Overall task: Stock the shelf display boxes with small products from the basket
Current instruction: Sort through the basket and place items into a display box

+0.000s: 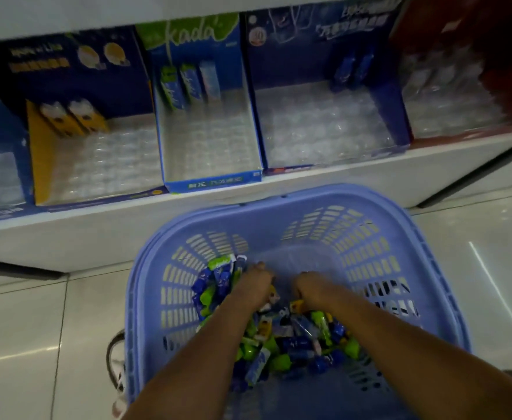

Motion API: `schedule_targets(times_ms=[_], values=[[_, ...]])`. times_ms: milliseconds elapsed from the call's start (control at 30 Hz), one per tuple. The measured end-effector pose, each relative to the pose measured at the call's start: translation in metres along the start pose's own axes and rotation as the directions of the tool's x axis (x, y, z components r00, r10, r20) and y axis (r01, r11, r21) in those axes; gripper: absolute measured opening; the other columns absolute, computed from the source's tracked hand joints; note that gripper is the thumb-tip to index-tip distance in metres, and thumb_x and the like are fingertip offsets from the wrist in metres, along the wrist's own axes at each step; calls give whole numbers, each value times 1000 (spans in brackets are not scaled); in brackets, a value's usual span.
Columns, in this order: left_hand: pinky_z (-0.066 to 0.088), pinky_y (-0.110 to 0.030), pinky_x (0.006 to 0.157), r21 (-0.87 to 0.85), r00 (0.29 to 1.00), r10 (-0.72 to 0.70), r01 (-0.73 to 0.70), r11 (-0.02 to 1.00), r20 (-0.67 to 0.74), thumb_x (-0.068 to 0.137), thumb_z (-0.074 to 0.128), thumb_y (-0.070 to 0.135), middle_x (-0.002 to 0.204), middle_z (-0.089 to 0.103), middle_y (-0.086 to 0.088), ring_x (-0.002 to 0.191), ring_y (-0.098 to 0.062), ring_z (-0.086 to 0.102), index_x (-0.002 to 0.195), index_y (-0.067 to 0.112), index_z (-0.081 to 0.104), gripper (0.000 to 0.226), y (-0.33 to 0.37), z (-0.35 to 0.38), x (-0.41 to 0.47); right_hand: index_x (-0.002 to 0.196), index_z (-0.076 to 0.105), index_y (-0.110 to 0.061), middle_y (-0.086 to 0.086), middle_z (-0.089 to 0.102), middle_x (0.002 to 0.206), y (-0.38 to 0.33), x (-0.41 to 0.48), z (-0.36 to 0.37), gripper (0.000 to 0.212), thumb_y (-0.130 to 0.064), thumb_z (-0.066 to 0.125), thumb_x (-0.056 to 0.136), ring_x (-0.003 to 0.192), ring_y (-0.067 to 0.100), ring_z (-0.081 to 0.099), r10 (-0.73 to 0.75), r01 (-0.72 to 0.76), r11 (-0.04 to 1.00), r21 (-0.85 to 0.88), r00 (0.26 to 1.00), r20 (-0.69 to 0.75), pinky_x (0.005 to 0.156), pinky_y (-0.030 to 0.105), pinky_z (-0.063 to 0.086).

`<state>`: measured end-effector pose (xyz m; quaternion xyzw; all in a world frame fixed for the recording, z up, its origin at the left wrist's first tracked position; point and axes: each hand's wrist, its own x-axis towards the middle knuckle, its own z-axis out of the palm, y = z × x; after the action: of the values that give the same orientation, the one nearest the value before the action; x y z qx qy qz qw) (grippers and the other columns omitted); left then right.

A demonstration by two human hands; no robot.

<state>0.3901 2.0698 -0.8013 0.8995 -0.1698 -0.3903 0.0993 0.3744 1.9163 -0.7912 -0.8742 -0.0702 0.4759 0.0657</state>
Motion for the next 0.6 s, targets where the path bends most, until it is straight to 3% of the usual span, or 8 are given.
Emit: schedule_targets(times_ms=[100,200,267,333,400,500,600], values=[[41,-40,99,9,997,-70,70,998,16,83,66,31,128,46,-18,117,-34,47,112,6,63,38,3,-1,2,121,58,-2,21,56,126,-4,-1,-4,44,-32,60,89,115,36,54,29,-21,997,-73,994,102,100,40,42],[44,-38,95,-158,981,-182,192,969,73,91,59,23,126,54,-23,114,-35,54,109,1,64,29,4,-8,-2,115,61,-1,19,61,116,-3,-9,-15,34,-26,56,91,110,35,57,12,-9,992,126,1000,-19,91,37,46],[43,-39,95,-321,966,-213,250,914,144,92,59,19,124,57,-24,113,-35,56,104,-2,64,24,1,-17,-9,110,62,-3,19,63,107,-4,-18,-32,25,-20,54,93,103,34,60,-7,13,961,277,1000,-21,84,37,49],[47,-40,86,-417,977,-178,210,884,115,88,67,23,105,62,-22,95,-32,60,95,-1,66,26,-2,-32,-25,100,61,-6,16,59,83,-7,-33,-57,18,-20,50,97,79,28,59,-103,79,920,385,994,43,65,31,48],[47,-31,65,-509,989,-139,149,848,57,82,72,30,81,62,-9,70,-18,56,86,9,66,22,-3,-51,-48,101,58,-14,7,49,72,-13,-56,-86,18,-30,50,97,61,18,47,-194,158,870,467,980,31,57,26,39],[38,-22,54,-739,994,-112,71,670,-7,80,75,25,63,54,-4,52,-9,46,97,7,72,26,-3,-87,-88,93,59,-23,3,43,69,-27,-93,-117,16,-39,55,93,63,17,40,-287,275,811,516,956,-58,60,28,36],[41,-15,51,-884,985,-120,-53,465,-122,89,64,15,66,57,-3,55,-8,51,101,2,68,18,-9,-118,-136,88,59,-21,-3,43,64,-54,-127,-138,14,-35,58,91,57,8,39,-329,410,728,550,912,-245,55,20,33]])
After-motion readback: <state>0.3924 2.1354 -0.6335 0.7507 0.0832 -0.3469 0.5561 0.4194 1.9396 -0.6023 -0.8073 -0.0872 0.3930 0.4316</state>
